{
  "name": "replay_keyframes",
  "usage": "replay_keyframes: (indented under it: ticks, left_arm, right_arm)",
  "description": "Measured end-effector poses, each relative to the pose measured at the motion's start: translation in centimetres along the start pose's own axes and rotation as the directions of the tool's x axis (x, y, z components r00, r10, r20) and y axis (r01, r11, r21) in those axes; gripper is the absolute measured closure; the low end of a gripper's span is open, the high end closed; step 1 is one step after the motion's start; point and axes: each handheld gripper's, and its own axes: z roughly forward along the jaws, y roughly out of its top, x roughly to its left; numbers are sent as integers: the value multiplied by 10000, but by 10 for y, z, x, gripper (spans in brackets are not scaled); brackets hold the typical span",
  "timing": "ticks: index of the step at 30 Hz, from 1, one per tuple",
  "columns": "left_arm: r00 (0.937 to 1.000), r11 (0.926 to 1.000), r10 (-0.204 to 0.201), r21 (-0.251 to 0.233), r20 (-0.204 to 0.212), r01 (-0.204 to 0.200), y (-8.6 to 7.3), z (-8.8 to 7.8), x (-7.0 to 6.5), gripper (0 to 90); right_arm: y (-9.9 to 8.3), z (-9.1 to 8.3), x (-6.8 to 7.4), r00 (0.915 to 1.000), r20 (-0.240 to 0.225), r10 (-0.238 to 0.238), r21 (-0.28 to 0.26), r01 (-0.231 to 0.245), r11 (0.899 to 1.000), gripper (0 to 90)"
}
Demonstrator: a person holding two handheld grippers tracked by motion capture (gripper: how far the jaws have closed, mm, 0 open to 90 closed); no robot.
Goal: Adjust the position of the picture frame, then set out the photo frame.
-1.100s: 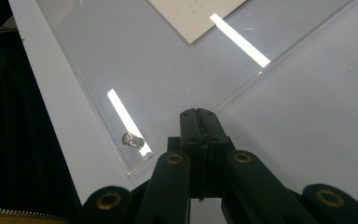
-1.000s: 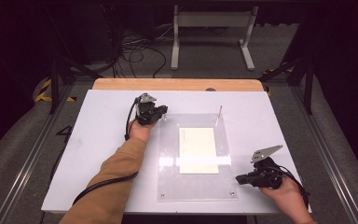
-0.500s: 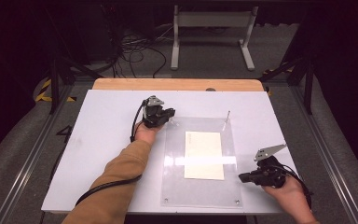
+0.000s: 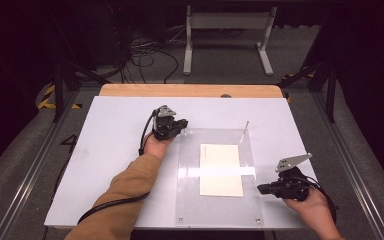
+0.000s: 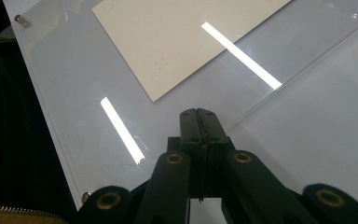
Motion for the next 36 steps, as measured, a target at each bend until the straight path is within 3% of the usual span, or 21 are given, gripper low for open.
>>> replay_keyframes:
  ticks: [3,8,9,11,12,14,16,17,19,21,22,25,27,28,29,30,31,34,36]
  left_arm:
    - [9998,9999,123,113,-145,-121,0,-3,-3,843]
    - [9996,9994,292,167,-10,-292,-2,-7,1,838]
    - [9998,10000,-21,84,203,19,-2,-7,1,825]
    - [9986,9995,-262,-165,457,270,-3,-8,4,739]
    - [9991,9998,19,-219,424,-10,-2,-8,7,664]
    - [9956,9988,410,-308,844,-386,-3,-7,10,604]
    - [9849,9930,1154,-417,1288,-1109,-4,-6,13,545]
    - [9807,9924,1217,-392,1528,-1170,-4,-6,14,519]
    - [9800,9940,1073,-391,1678,-1021,-5,-6,15,476]
    - [9841,9952,961,-328,1494,-922,-6,-7,18,474]
    - [9859,9972,723,-300,1508,-685,-8,-6,17,474]
    - [9879,9966,819,-99,1317,-813,-8,-5,15,515]
    - [9897,9968,793,-132,1195,-783,-8,-6,13,617]
    - [9912,9976,696,-96,1127,-690,-7,-6,12,617]
    - [9931,9981,623,-25,996,-624,-7,-5,11,669]
    - [9964,9973,560,434,637,-588,-7,-3,8,771]
    - [9964,9973,560,434,637,-588,-7,-3,8,824]
    - [9990,9979,167,621,420,-193,-4,-1,7,834]
    - [9990,9973,104,723,441,-136,-3,0,9,835]
  right_arm:
    - [-2,-2,-1,10000,-8,28,-47,-28,10000,895]
    - [-4,-5,-1,10000,55,42,-135,-41,9999,895]
    - [-4,-6,0,10000,36,45,-162,-45,9999,895]
    - [-4,-6,0,10000,70,51,-214,-49,9998,894]
    - [-4,-7,1,9999,78,63,-250,-61,9997,894]
    - [-4,-7,1,10000,39,29,-276,-27,9996,894]
    - [-5,-8,1,10000,43,14,-337,-12,9994,893]
    - [-5,-8,1,10000,11,-18,-373,18,9993,893]
    - [-5,-9,2,9999,-57,-96,-444,94,9990,891]
    - [-4,-9,2,9998,-106,-141,-487,136,9987,888]
    - [-4,-8,2,9998,-114,-156,-495,150,9987,887]
    - [-4,-8,2,9998,-107,-154,-480,149,9987,887]
    - [-3,-8,3,9997,-135,-205,-501,198,9985,887]
    - [-3,-8,3,9997,-135,-205,-501,198,9985,887]
    - [-3,-8,3,9997,-133,-227,-494,221,9985,887]
    - [-3,-8,4,9996,-142,-243,-507,235,9984,888]
    - [-3,-8,4,9996,-142,-243,-507,235,9984,888]
    - [-3,-9,4,9995,-136,-280,-508,273,9983,887]
    - [-3,-9,5,9994,-141,-312,-534,304,9981,887]
